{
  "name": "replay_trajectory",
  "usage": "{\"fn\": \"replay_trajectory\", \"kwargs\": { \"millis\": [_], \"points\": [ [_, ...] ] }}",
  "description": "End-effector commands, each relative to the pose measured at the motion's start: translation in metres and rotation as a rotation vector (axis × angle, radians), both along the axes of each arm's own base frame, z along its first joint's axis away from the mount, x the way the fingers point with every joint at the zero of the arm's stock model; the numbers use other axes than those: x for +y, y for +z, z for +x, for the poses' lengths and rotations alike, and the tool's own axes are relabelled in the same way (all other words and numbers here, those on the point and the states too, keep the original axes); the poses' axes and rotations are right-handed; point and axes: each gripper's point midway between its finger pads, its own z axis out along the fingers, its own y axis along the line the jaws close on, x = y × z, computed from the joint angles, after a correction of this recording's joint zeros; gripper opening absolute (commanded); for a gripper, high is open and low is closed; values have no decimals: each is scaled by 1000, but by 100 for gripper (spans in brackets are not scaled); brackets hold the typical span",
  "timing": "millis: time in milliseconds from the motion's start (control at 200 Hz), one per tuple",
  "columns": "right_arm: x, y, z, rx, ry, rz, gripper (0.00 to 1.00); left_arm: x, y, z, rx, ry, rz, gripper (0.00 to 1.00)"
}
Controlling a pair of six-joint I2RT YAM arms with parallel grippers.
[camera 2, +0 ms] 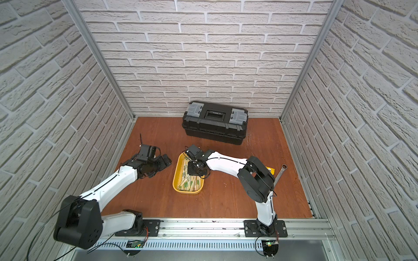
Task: Take the paired disposable chopsticks out of the storage box
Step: Pick up the paired disposable chopsticks from the storage box.
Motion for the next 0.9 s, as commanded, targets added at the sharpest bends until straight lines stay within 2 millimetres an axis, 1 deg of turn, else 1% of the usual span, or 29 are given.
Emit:
{"fn": "replay_trajectory", "kwargs": {
  "millis": [0,410,495,505,515,535,755,895],
  "points": [
    [1,15,0,-32,-8,14,34,-1,-3,2,-10,-17,-1,98],
    [12,3,9,-8,-5,5,34,-2,-8,0,-3,-20,-7,98],
    [14,6,9,-7,-5,13,34,-2,-9,0,0,-19,-9,98],
    [14,6,9,-7,-5,13,34,-2,-9,0,0,-21,-9,98],
    [13,-4,9,7,-5,-3,34,-2,-9,0,2,-19,-10,98],
    [13,-7,8,14,-6,-7,34,-3,-9,0,2,-21,-9,98],
    [11,-10,6,26,-10,-14,34,-3,-10,1,0,-24,-13,98],
    [11,-13,8,27,-20,-18,34,-4,-11,1,2,-27,-17,98]
  ]
}}
